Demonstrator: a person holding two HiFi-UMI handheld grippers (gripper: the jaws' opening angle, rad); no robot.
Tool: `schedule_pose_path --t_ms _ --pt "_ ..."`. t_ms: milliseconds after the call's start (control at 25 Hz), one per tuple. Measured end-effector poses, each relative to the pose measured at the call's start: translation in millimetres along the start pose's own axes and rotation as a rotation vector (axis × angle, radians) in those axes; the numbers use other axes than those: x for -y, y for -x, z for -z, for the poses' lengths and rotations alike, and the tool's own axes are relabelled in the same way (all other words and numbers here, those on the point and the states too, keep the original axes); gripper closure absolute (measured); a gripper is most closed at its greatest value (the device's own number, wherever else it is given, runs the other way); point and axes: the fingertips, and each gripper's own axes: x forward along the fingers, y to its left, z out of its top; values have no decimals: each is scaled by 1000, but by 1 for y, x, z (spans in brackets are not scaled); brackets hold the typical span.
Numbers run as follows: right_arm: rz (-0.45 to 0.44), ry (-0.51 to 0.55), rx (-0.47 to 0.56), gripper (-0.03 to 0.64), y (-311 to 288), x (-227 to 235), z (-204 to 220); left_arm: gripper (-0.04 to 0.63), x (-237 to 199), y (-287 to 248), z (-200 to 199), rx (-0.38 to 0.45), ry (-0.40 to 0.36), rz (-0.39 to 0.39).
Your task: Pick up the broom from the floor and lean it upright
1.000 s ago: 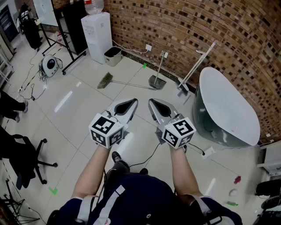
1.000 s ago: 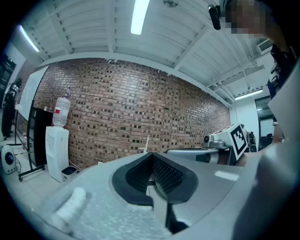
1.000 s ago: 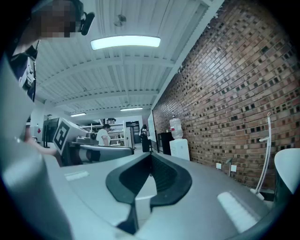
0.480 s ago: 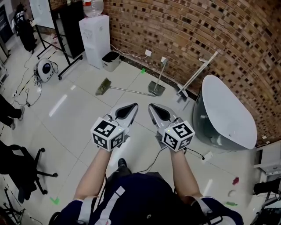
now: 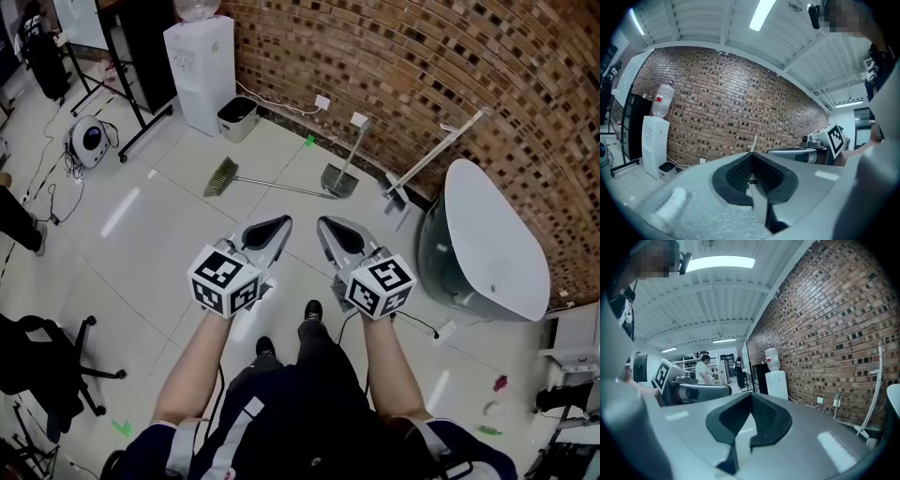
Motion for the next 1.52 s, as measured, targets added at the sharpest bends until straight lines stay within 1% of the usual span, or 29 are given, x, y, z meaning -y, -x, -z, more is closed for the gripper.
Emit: schedule_pose_path --t_ms 120,240,320,480,640,800,920,1120,1320,1520 --pt "-25 4 5 612 -24 19 -4 595 -26 -22 -2 2 19 -12" --pt "-57 53 17 612 -43 46 -12 594 -45 -58 -6 0 25 -16" --pt "-79 82 39 612 -57 68 -22 594 -56 -86 -13 -2 14 -7" --pt "-106 69 75 612 -84 114 -43 594 -85 -134 -28 -13 1 -18" --pt "-147 89 95 612 -102 147 -54 594 -106 -174 -41 -29 -32 -30" --pt "-140 63 83 612 -128 174 -53 594 -131 -199 -44 -55 -46 -36" --pt "-105 56 59 612 -147 199 -51 594 -152 -219 -44 -68 -46 -17" --pt "-26 49 28 612 -187 237 -48 594 -200 -256 -40 -87 -38 52" --pt "95 22 -5 612 -242 273 -46 594 -261 -293 -35 -121 -48 169" --pt "254 -12 -49 612 -287 310 -43 594 -320 -328 -23 -186 -35 301"
